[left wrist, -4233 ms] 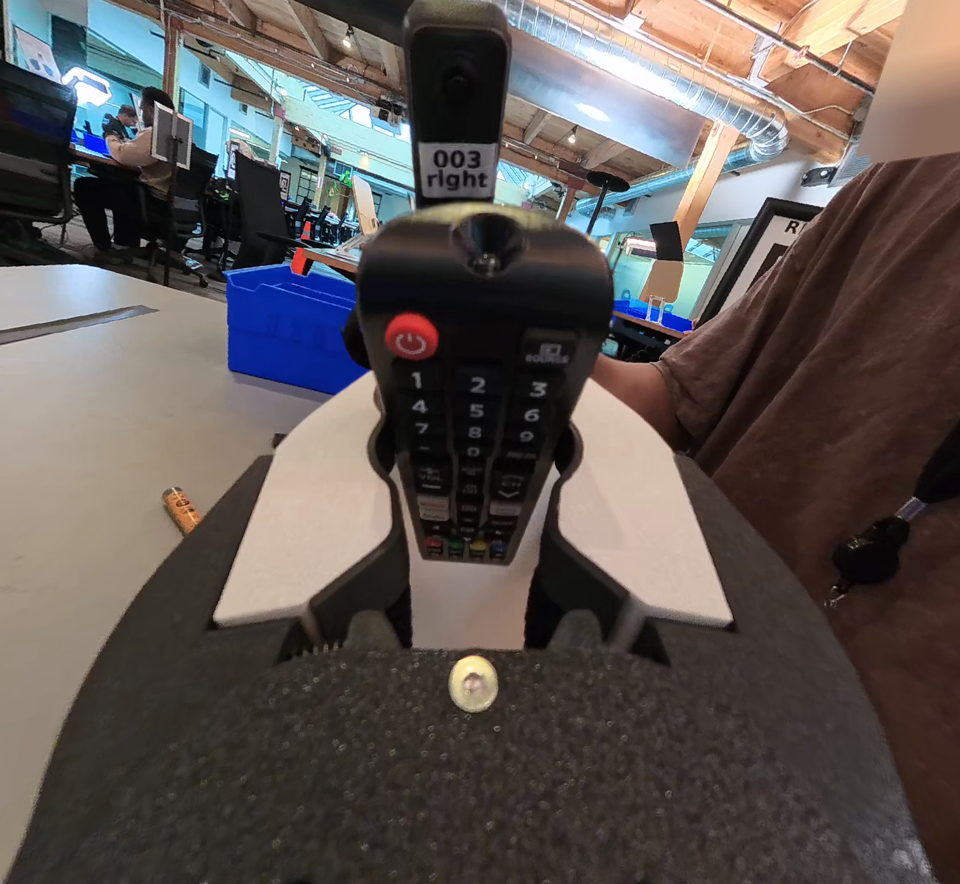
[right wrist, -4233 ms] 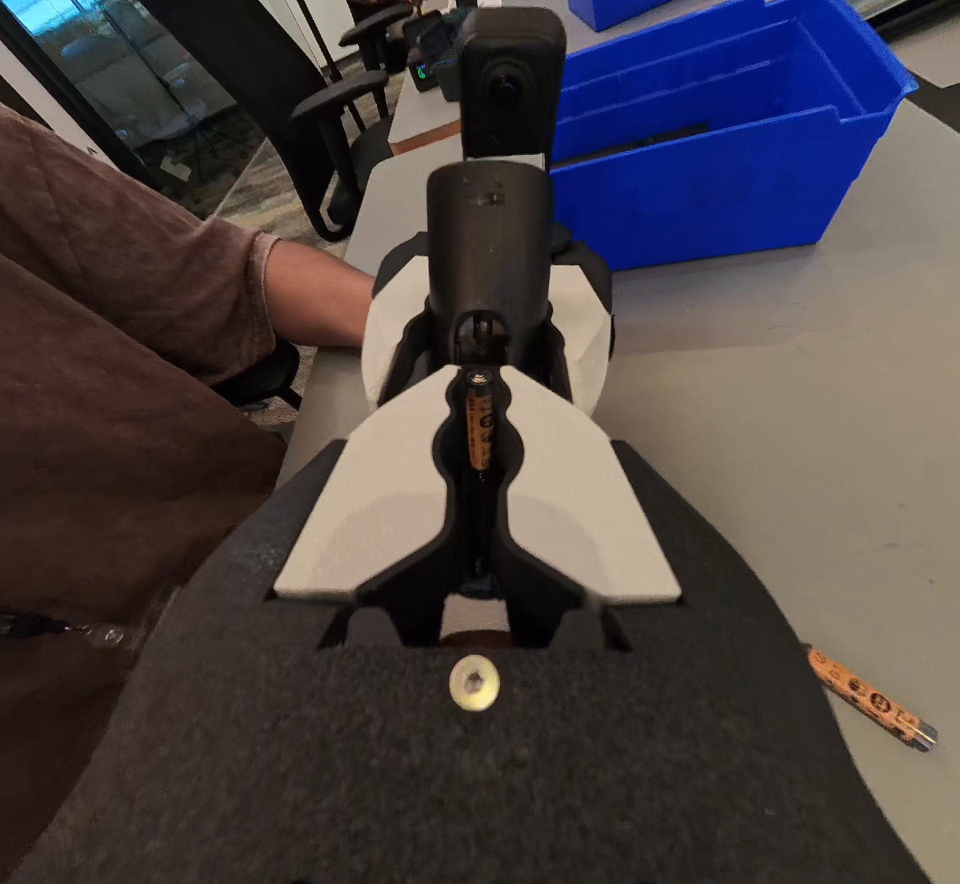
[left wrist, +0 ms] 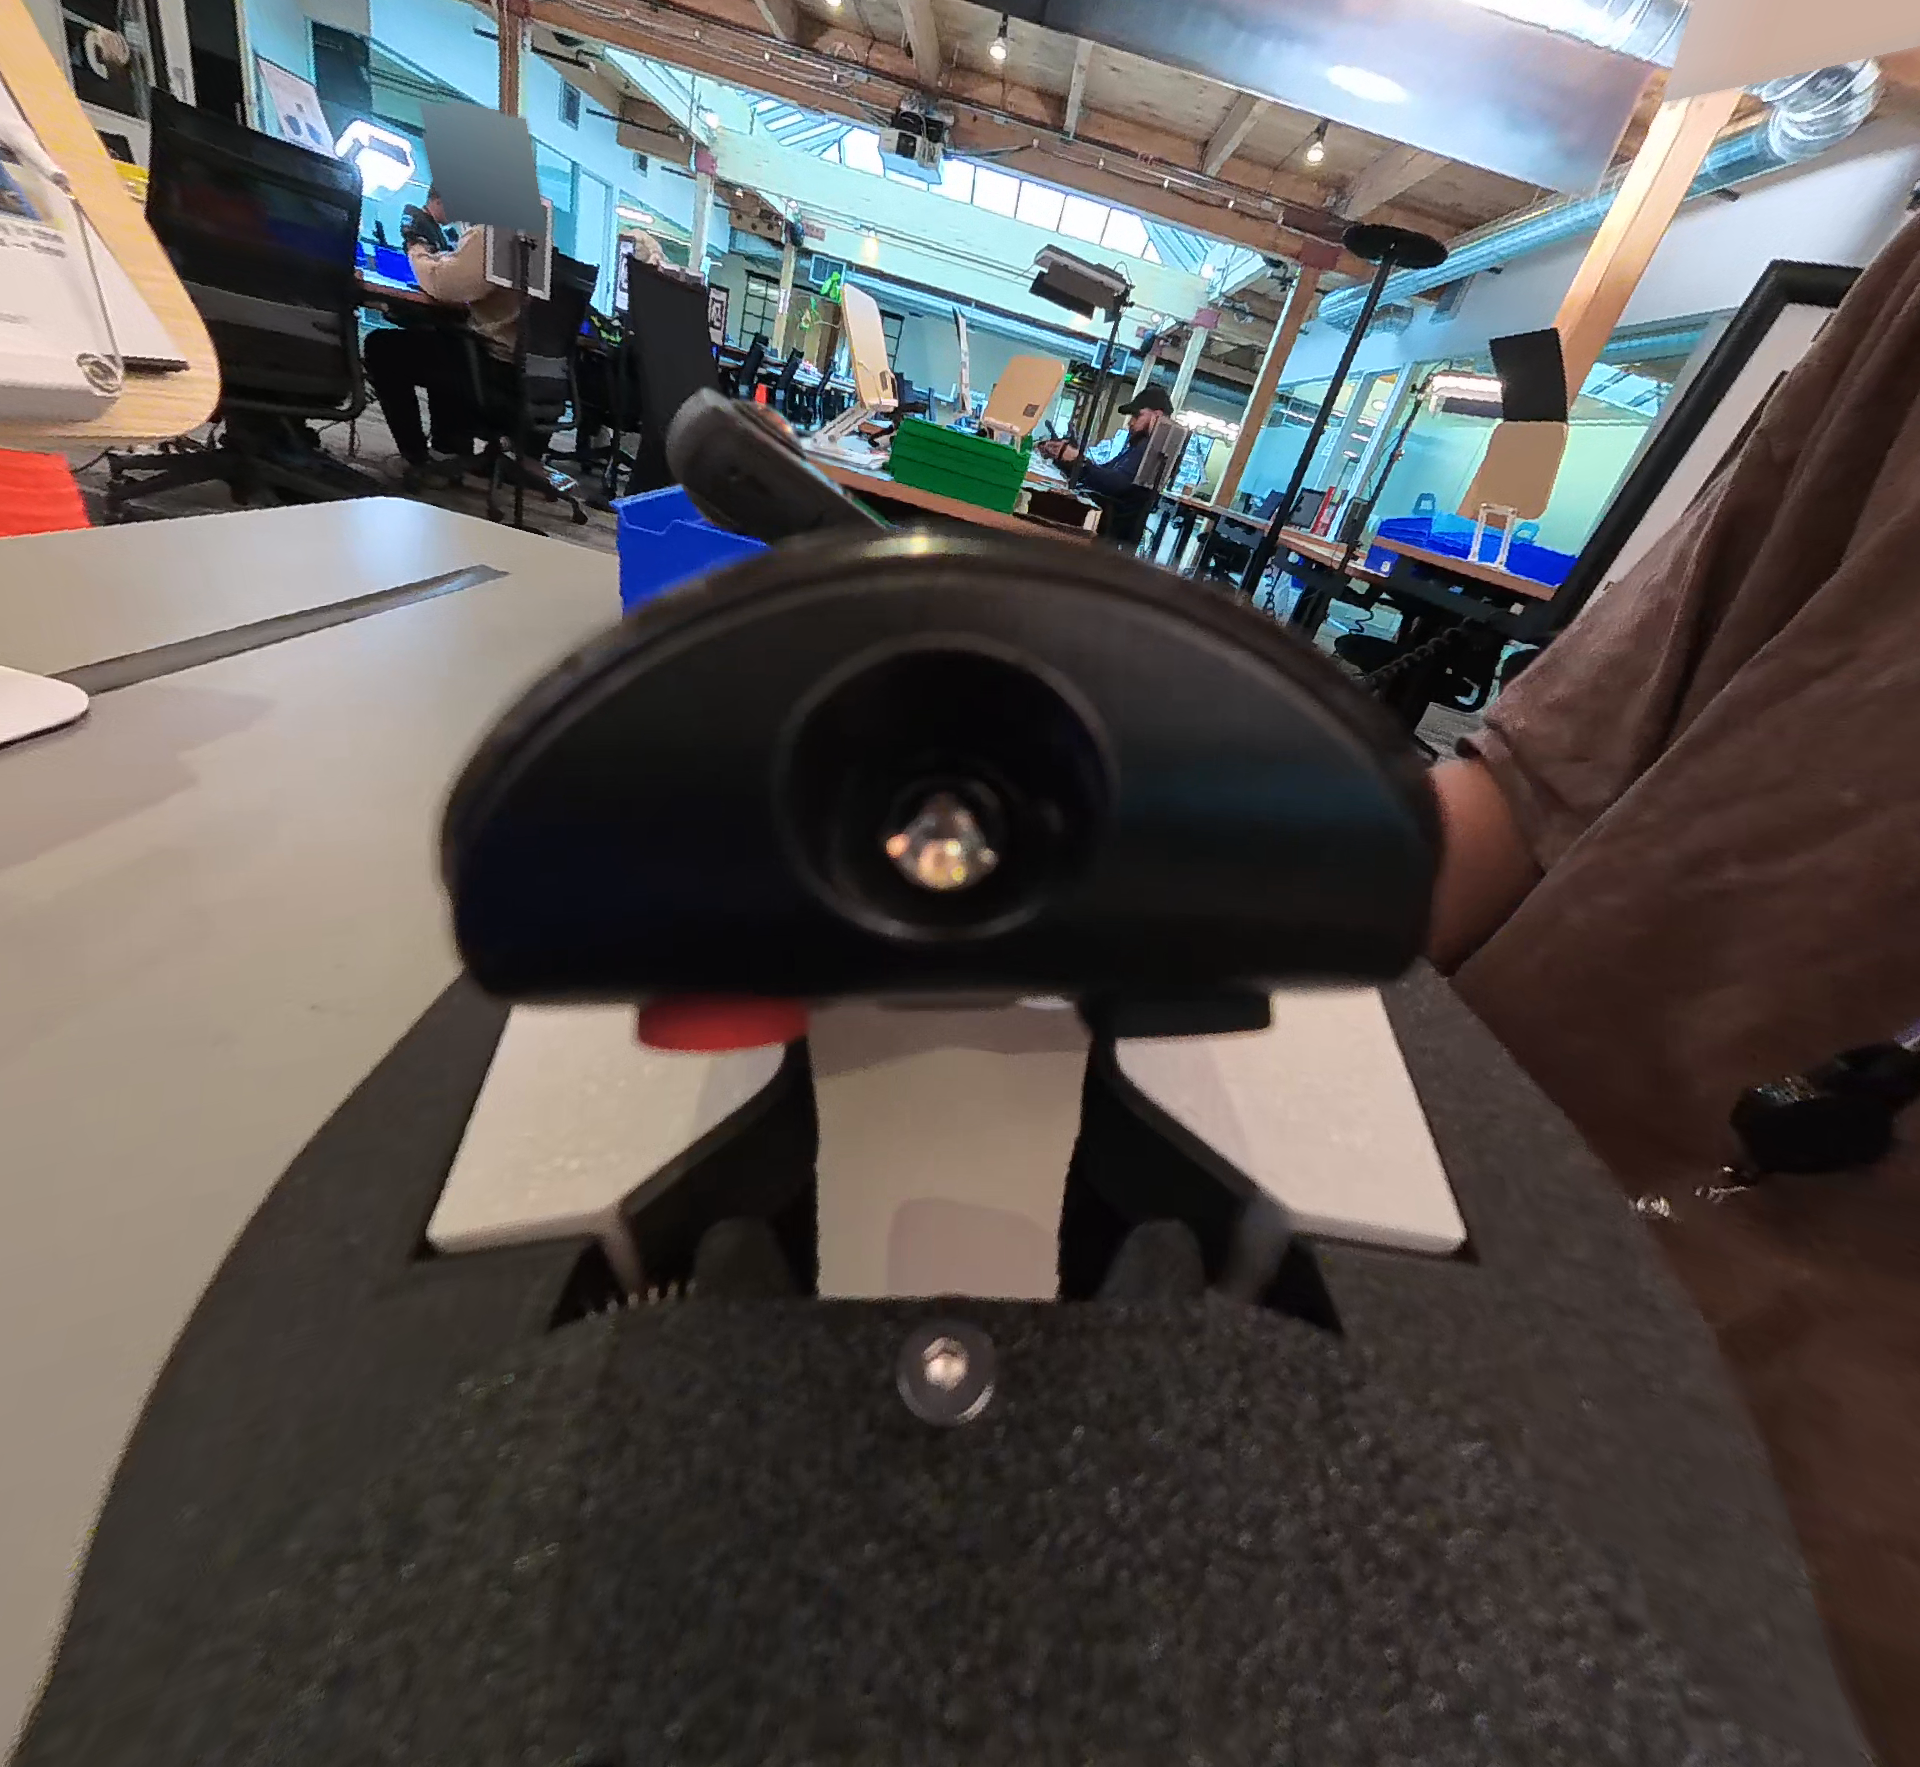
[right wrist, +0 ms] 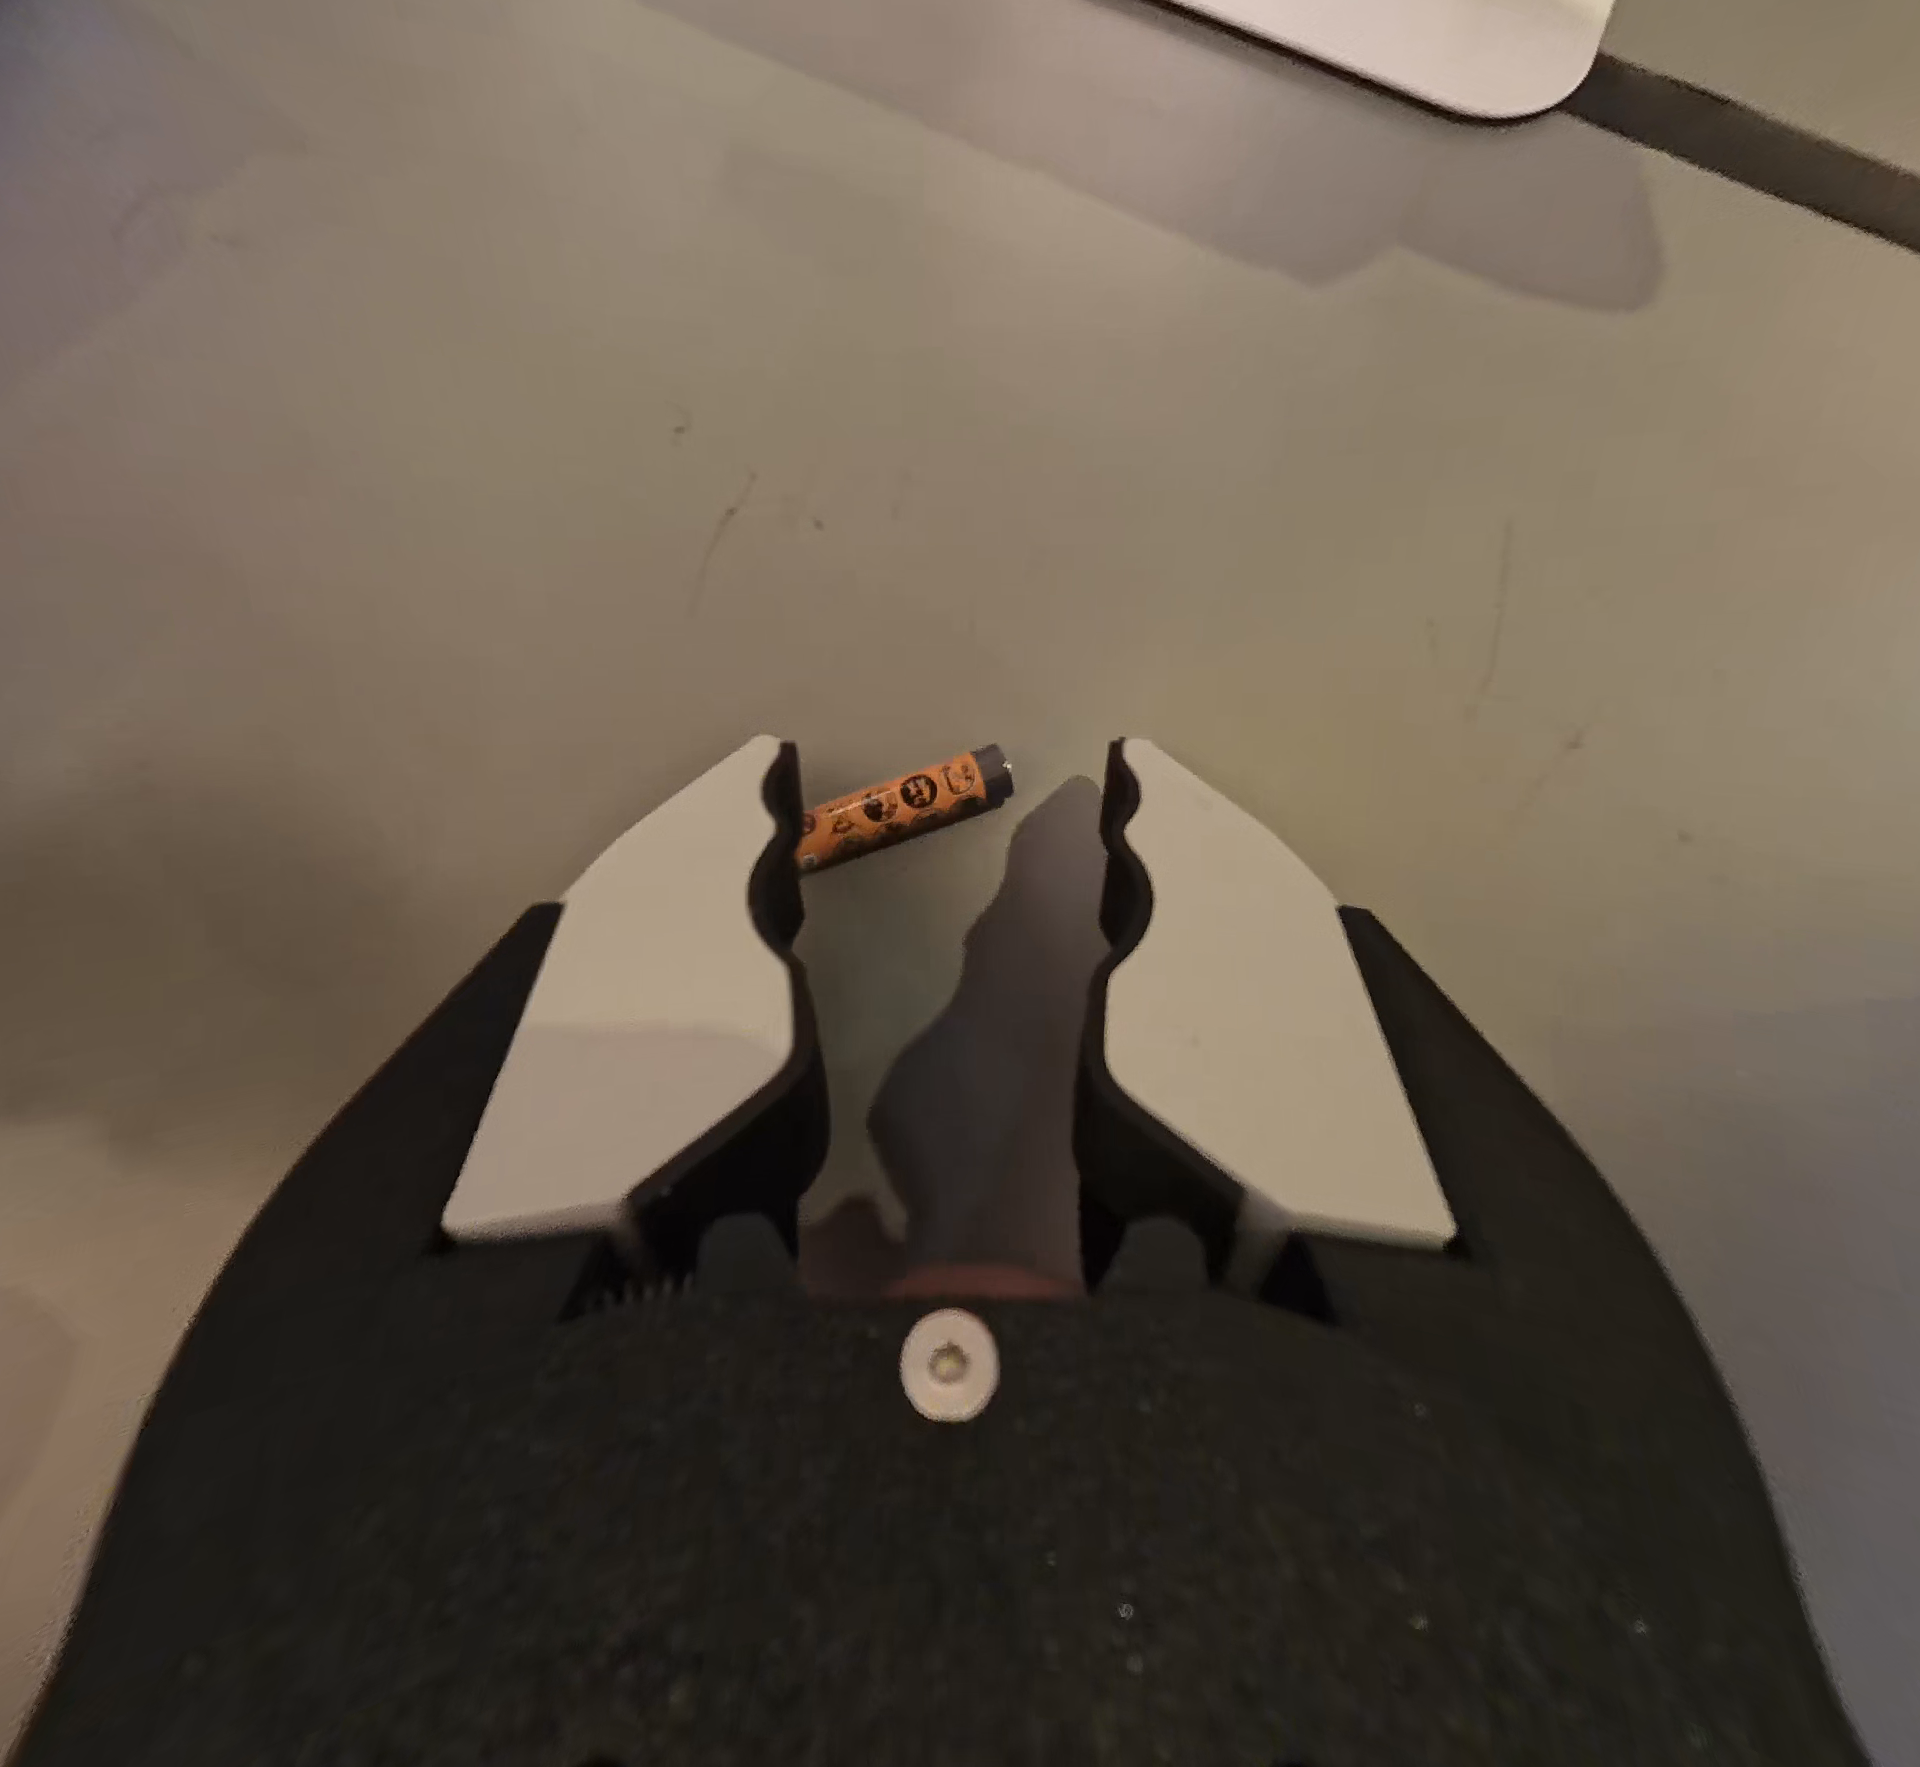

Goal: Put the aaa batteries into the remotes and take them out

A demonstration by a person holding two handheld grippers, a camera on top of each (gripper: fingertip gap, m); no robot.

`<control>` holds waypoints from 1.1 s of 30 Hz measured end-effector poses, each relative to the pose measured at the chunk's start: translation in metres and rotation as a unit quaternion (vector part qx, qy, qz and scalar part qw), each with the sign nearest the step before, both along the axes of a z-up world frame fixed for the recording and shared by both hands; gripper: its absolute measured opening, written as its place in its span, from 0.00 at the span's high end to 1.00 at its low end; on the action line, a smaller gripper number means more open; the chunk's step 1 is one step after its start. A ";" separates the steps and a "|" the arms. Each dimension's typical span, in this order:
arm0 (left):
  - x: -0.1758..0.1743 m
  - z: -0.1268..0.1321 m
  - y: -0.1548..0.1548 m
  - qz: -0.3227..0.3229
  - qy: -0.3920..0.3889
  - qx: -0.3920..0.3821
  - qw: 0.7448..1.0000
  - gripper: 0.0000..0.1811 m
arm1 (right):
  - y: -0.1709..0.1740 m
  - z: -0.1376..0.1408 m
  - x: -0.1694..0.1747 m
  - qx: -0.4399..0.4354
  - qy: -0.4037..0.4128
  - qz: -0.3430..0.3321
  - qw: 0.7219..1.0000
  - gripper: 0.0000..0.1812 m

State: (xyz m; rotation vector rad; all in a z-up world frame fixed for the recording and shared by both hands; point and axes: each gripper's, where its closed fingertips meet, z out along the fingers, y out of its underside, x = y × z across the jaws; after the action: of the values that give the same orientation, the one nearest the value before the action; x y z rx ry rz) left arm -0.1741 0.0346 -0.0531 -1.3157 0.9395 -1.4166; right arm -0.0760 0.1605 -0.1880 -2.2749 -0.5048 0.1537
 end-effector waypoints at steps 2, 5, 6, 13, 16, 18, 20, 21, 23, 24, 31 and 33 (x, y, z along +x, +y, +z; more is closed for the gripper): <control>0.000 0.000 0.000 -0.002 -0.001 -0.003 1.000 0.68 | -0.001 -0.001 0.002 -0.006 -0.007 -0.003 1.000 0.70; -0.001 0.000 0.001 -0.004 -0.006 -0.010 1.000 0.67 | -0.007 -0.006 0.000 -0.030 0.010 0.005 0.999 0.71; -0.002 0.000 0.002 -0.004 -0.008 -0.012 1.000 0.68 | -0.009 -0.006 -0.001 -0.040 0.021 0.004 0.999 0.71; -0.003 0.000 0.004 -0.009 -0.017 -0.029 0.999 0.67 | -0.009 -0.008 0.002 -0.066 0.008 -0.006 0.998 0.81; -0.002 -0.001 0.003 -0.012 -0.015 -0.030 0.999 0.38 | -0.009 -0.008 0.004 -0.072 0.011 -0.006 0.997 0.84; -0.001 -0.001 0.002 -0.015 -0.013 -0.030 0.999 0.67 | -0.007 -0.009 0.004 -0.072 -0.002 -0.002 0.997 0.84; 0.000 -0.001 0.002 -0.015 -0.015 -0.032 0.999 0.67 | -0.005 -0.008 0.003 -0.073 -0.015 0.008 0.997 0.85; 0.000 -0.001 0.002 -0.016 -0.015 -0.033 0.999 0.67 | -0.005 -0.008 0.002 -0.077 -0.021 0.014 0.997 0.86; 0.001 -0.003 0.002 -0.014 -0.009 -0.028 0.999 0.67 | -0.005 -0.009 0.001 -0.092 -0.031 0.031 0.995 0.94; 0.001 -0.004 0.001 -0.015 -0.005 -0.025 1.000 0.67 | -0.006 -0.009 0.001 -0.100 -0.036 0.037 0.994 0.94; 0.000 -0.006 0.006 -0.010 -0.006 -0.031 0.999 0.67 | -0.011 0.039 -0.024 -0.070 0.109 0.159 0.979 0.94; -0.003 -0.001 0.010 -0.009 -0.026 -0.042 0.999 0.67 | -0.021 0.077 -0.040 -0.047 0.239 0.219 0.945 0.94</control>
State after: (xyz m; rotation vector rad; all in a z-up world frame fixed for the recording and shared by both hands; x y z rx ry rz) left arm -0.1771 0.0448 -0.0544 -1.3290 0.8686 -1.5114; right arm -0.1161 0.1391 -0.1107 -2.0776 -0.7411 0.9451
